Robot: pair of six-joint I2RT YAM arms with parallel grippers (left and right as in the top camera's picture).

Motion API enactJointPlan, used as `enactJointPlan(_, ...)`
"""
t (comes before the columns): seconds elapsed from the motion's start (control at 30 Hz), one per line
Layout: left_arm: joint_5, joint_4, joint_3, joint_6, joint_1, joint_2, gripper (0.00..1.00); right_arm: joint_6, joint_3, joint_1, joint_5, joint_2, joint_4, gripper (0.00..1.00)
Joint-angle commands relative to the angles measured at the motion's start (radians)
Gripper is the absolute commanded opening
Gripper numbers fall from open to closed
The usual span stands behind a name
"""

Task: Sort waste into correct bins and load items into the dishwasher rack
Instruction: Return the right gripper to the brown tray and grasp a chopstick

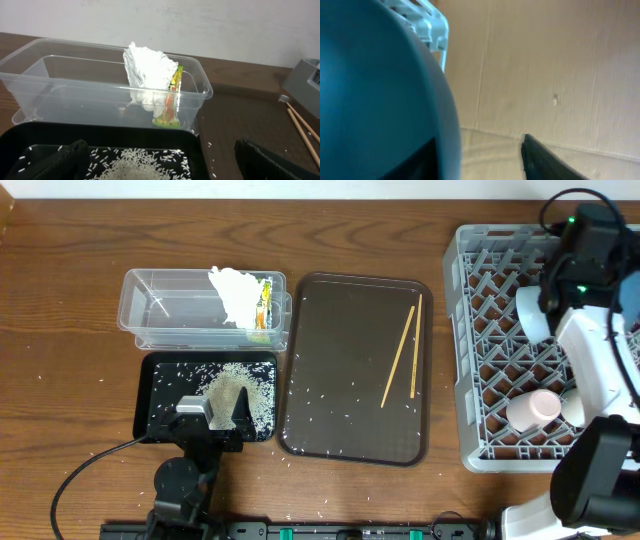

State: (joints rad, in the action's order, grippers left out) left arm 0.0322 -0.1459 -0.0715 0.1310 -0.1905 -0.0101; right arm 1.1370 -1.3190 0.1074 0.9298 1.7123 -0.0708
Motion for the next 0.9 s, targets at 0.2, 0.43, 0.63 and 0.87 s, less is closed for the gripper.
enactJointPlan(0.2, 0.002, -0.006, 0.029, 0.005, 0.004, 0.006, 0.95, -0.111, -0.008, -0.128, 0.032, 0.001, 0.0, 0.71)
enactJointPlan(0.43, 0.002, -0.006, 0.029, 0.005, 0.004, 0.006, 0.95, -0.212, -0.008, -0.249, 0.005, -0.067, -0.001, 0.8)
enactJointPlan(0.63, 0.002, -0.006, 0.029, 0.005, 0.004, 0.006, 0.95, -0.52, -0.008, -0.404, -0.064, -0.125, -0.179, 0.93)
enactJointPlan(0.87, 0.002, -0.006, 0.029, 0.005, 0.004, 0.006, 0.95, -1.237, -0.008, -0.552, -0.598, -0.13, -0.607, 0.81)
